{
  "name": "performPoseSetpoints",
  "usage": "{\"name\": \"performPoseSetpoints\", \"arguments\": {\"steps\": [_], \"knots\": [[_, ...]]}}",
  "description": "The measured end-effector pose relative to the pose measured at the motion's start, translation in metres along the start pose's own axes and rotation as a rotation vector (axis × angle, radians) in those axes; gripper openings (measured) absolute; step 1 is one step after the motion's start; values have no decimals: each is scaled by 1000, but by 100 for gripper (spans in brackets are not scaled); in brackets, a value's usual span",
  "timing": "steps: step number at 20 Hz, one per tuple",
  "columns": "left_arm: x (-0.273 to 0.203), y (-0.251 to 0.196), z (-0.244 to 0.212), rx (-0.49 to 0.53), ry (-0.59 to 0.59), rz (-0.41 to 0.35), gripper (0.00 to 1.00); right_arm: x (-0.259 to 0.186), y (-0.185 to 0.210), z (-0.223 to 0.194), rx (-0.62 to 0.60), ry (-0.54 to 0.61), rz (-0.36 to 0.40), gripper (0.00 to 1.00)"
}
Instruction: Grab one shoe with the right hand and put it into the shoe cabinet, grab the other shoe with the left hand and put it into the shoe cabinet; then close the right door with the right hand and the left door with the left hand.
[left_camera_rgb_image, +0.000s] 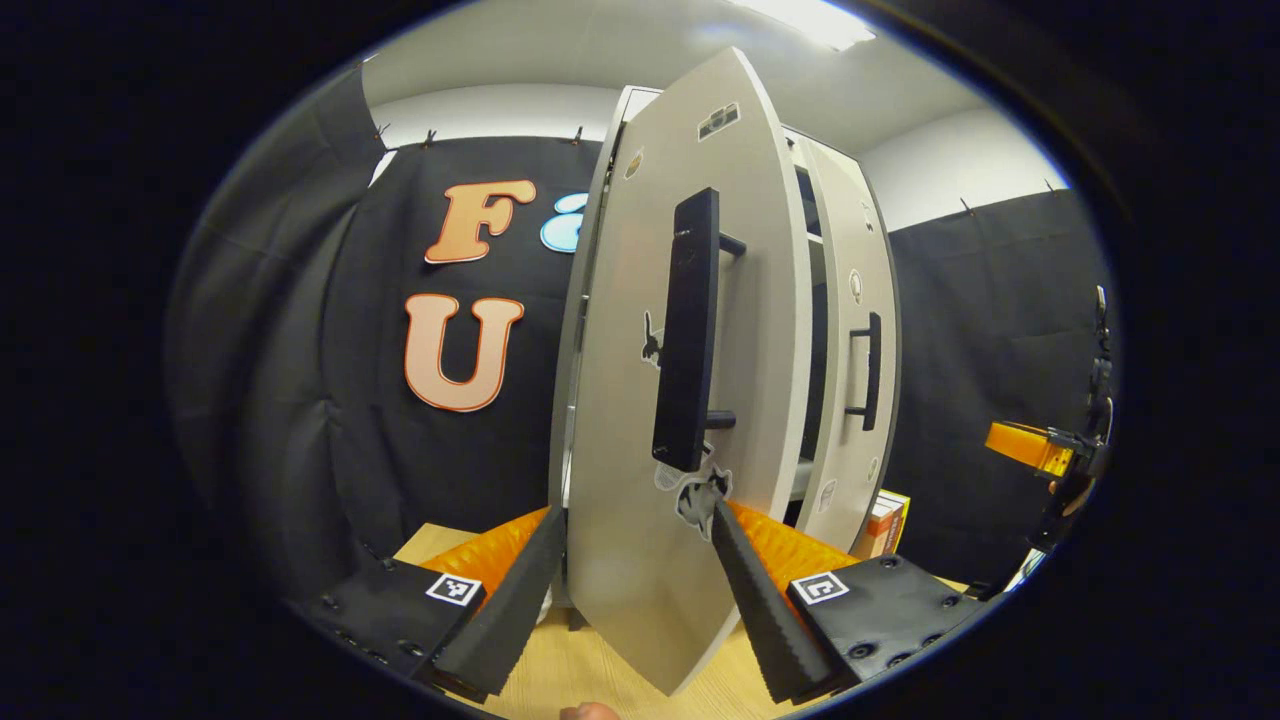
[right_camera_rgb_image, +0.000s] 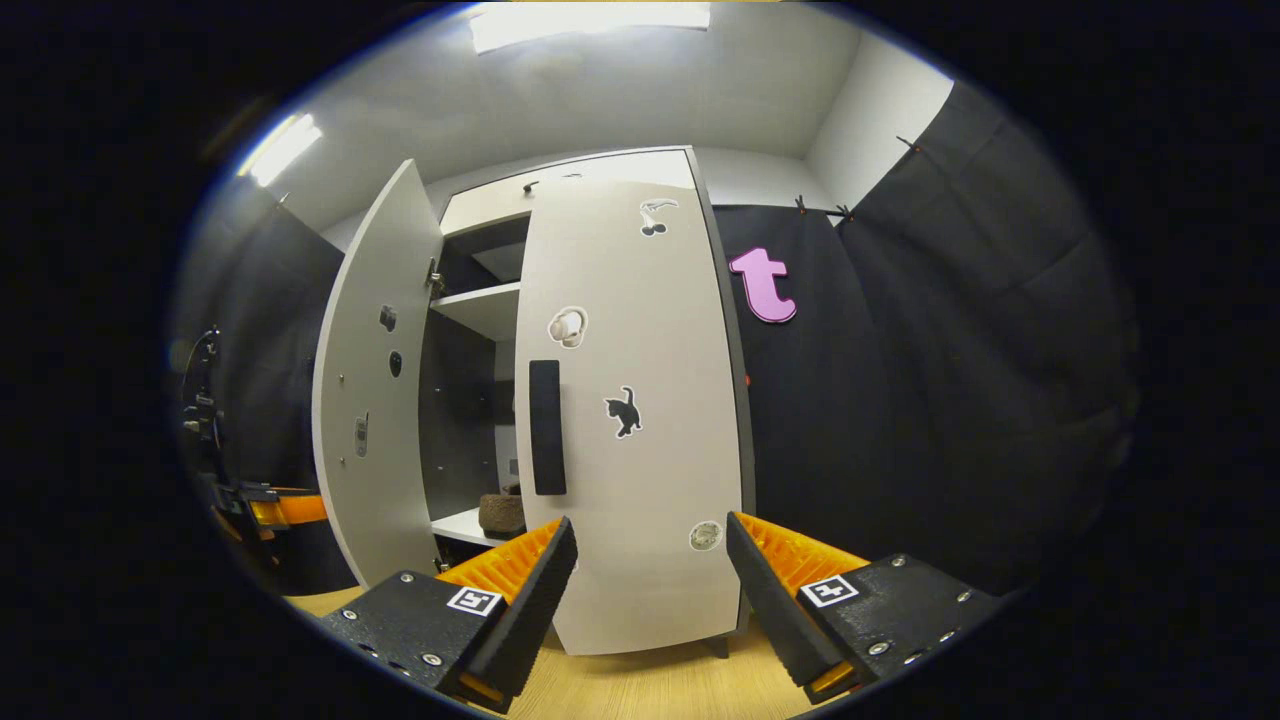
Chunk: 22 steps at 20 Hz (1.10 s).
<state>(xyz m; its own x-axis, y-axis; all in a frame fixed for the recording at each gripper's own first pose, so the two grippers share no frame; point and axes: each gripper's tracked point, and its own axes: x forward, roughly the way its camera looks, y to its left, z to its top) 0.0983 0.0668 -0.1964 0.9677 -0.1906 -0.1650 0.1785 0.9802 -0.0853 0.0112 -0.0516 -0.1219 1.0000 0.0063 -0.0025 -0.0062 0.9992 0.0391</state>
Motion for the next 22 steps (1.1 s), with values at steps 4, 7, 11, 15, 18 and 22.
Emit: {"name": "performPoseSetpoints", "arguments": {"steps": [4, 7, 11, 15, 18, 22], "knots": [[17, 0, 2, -6, -42, 35, 99, 6, -8, -11, -5, 10, 0, 93], [31, 3, 3, -26, -63, 52, 99, 19, -17, -26, -5, 29, -14, 93], [56, 5, 1, -42, -64, 56, 94, 40, -32, -40, -24, 34, -58, 93], [78, -13, -8, -47, -34, 3, 94, 58, -37, -52, -3, 56, -58, 93], [103, -36, -25, -39, 24, -36, 97, 65, -39, -57, 6, 71, -59, 93], [129, -43, -32, 21, 70, -9, 94, 67, -41, -52, 18, 79, -63, 93]]}}
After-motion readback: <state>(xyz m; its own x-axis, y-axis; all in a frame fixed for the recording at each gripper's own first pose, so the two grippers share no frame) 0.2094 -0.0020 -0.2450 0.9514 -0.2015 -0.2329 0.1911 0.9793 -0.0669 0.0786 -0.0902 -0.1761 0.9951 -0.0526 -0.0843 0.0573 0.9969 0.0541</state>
